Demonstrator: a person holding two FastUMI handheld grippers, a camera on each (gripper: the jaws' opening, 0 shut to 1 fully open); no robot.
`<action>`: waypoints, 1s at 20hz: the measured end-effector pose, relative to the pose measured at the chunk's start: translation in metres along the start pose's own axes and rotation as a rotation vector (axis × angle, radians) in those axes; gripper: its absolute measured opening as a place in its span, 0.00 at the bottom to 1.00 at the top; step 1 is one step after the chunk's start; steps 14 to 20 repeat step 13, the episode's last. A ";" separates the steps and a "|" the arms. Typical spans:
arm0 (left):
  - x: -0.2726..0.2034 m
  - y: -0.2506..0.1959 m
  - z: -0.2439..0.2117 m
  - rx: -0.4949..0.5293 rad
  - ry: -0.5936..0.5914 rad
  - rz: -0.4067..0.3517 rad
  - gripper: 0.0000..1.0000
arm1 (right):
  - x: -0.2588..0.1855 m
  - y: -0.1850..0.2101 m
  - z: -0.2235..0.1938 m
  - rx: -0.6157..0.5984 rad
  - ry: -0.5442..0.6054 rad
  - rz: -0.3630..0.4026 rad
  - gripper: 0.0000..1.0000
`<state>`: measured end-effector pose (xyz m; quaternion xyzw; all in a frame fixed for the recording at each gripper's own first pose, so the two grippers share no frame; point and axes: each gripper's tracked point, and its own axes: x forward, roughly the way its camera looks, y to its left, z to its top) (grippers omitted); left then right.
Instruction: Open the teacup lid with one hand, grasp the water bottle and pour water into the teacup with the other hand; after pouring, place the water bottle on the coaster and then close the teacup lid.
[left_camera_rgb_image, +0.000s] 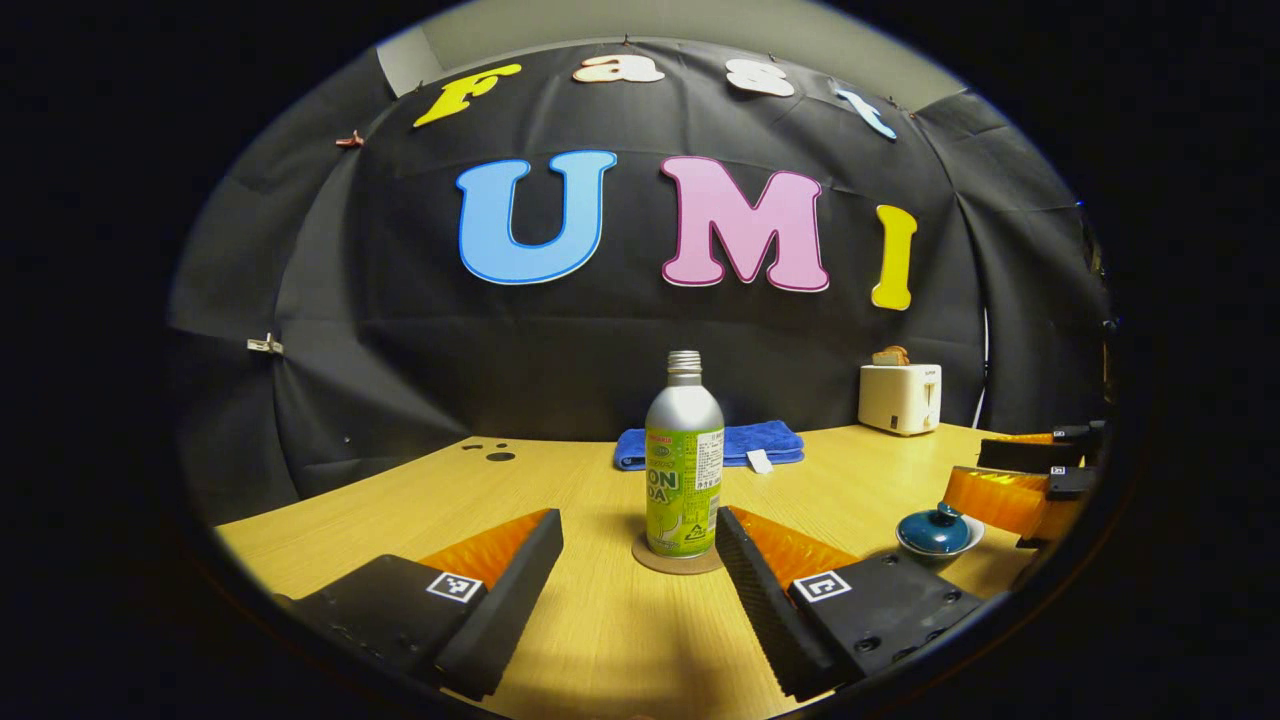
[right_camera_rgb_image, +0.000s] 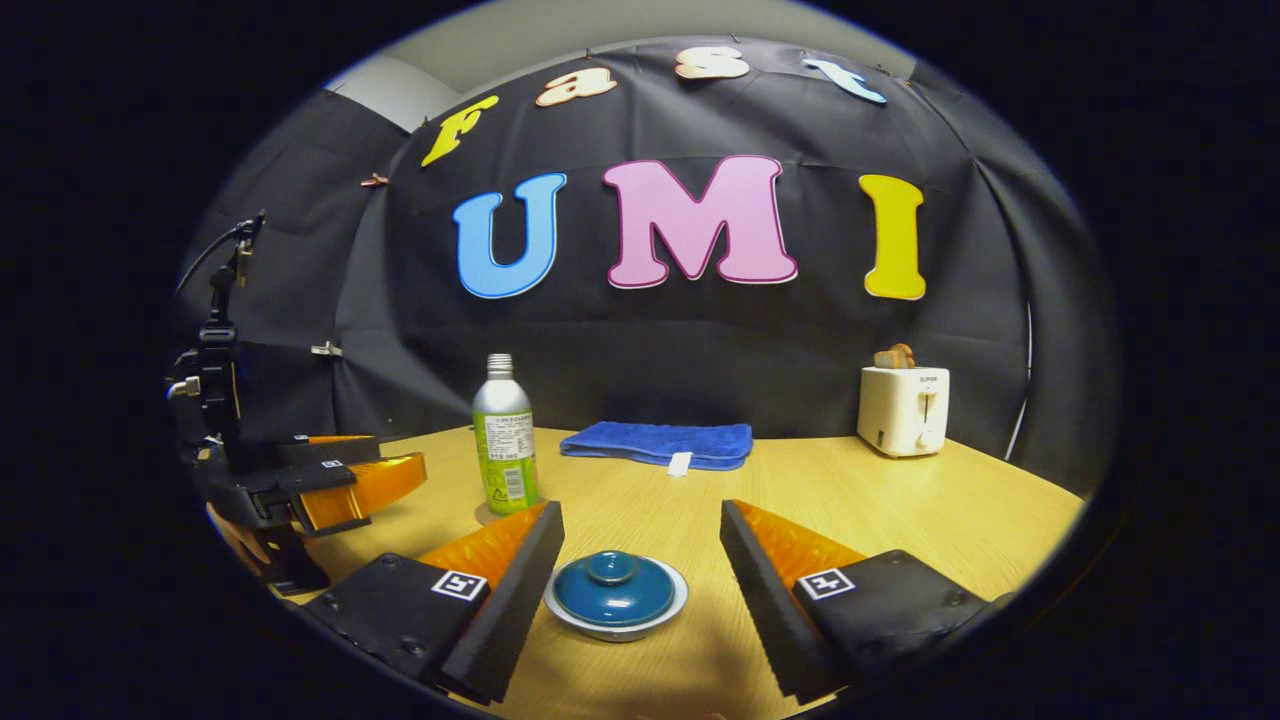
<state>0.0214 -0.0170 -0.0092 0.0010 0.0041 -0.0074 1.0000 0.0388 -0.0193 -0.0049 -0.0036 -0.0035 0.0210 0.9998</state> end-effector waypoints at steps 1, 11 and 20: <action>-0.003 -0.004 0.000 0.000 0.000 -0.006 0.97 | -0.002 -0.015 0.000 -0.001 -0.001 -0.060 0.98; -0.018 -0.029 0.001 0.003 -0.003 -0.056 0.97 | -0.013 -0.031 0.002 -0.002 -0.002 -0.123 0.99; -0.018 -0.029 0.000 0.002 -0.002 -0.056 0.97 | -0.013 -0.031 0.002 -0.002 -0.001 -0.123 0.99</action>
